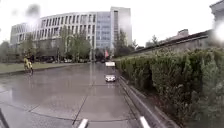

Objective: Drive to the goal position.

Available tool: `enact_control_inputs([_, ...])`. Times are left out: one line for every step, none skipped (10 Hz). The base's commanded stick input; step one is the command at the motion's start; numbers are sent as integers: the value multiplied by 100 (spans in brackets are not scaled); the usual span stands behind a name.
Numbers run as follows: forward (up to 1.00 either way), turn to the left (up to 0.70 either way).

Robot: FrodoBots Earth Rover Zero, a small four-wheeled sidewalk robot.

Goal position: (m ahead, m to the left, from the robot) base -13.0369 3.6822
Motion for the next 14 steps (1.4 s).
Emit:
enact_control_inputs([6,0])
enact_control_inputs([6,0])
enact_control_inputs([6,0])
enact_control_inputs([6,0])
enact_control_inputs([6,0])
enact_control_inputs([6,0])
enact_control_inputs([6,0])
enact_control_inputs([6,0])
enact_control_inputs([6,0])
enact_control_inputs([6,0])
enact_control_inputs([6,0])
enact_control_inputs([6,0])
enact_control_inputs([6,0])
enact_control_inputs([6,0])
